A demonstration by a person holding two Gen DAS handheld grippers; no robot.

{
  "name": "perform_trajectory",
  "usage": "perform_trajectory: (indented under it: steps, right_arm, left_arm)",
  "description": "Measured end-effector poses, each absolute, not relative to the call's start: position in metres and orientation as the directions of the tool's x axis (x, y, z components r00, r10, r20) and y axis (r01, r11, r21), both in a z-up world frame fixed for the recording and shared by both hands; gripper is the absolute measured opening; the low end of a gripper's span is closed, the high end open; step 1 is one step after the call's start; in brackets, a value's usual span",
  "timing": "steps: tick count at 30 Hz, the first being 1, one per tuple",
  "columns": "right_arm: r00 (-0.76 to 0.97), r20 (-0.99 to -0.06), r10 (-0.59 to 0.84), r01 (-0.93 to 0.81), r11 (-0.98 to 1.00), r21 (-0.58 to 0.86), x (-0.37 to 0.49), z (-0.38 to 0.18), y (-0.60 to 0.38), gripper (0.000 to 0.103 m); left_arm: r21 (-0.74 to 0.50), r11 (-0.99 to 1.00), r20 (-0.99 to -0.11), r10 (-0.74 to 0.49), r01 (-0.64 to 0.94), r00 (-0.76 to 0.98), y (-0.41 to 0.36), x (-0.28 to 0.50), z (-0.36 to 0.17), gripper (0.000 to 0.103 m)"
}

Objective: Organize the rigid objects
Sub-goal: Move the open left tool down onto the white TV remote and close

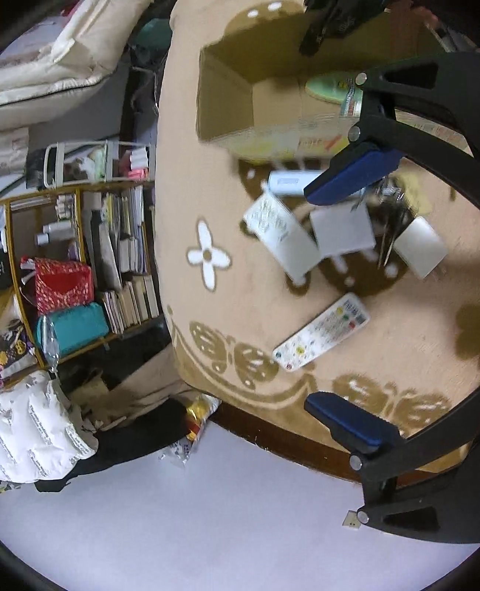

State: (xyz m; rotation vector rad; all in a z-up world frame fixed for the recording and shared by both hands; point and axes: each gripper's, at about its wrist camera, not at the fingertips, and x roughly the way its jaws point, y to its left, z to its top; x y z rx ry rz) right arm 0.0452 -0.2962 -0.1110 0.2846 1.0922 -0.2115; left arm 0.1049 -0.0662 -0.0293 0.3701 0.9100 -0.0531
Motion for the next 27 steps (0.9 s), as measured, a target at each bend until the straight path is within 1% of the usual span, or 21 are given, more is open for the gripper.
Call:
perform_trajectory:
  steps: [10,14,17,21,27]
  right_arm:
    - [0.446,-0.894,-0.028,0.307,0.944,0.123,0.045,-0.111,-0.295,0.009]
    - [0.446,-0.894,-0.028,0.308,0.943,0.124,0.046,-0.111,-0.296,0.009]
    - [0.446,-0.894,-0.029,0.307,0.944,0.122,0.046,-0.111,-0.296,0.009]
    - [0.447,-0.894,-0.027,0.308,0.943,0.126,0.046,-0.111,-0.296,0.009]
    - [0.447,-0.894,-0.028,0.308,0.943,0.124,0.046,-0.110,-0.294,0.009]
  left_arm:
    - [0.314,0.936,-0.828,0.187,0.161,0.528,-0.036,0.154,-0.076,0.100]
    - [0.231,0.964,-0.864,0.141,0.132,0.484,-0.017,0.168,-0.095,0.100]
    - [0.229,0.970,-0.869,0.167,0.081,0.466,-0.002,0.179,-0.111,0.100]
    - [0.172,0.985,-0.880,0.143,0.024,0.454,0.014,0.187,-0.125,0.100]
    - [0.149,0.986,-0.882,0.169,-0.078,0.441,0.034,0.192,-0.143,0.100]
